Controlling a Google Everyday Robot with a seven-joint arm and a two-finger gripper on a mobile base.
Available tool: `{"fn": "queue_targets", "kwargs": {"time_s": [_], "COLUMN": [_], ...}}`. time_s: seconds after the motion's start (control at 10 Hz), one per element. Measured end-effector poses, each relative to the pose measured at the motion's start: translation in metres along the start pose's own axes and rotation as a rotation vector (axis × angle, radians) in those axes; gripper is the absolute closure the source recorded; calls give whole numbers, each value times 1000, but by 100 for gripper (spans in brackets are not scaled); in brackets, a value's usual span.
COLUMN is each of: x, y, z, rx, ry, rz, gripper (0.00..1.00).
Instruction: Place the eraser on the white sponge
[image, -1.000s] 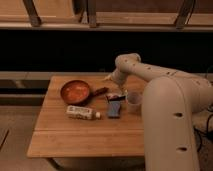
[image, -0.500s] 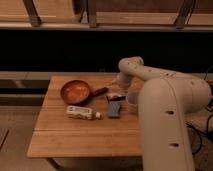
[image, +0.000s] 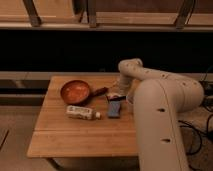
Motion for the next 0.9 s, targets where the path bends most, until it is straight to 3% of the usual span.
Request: {"fn": "queue_targets", "kwargs": {"time_s": [0.7,0.9], "x": [4,7], "y": [-4,1], "z": [35,38], "rx": [53,43], "ry": [66,87], "rz": [6,-17], "gripper": [22,43]}}
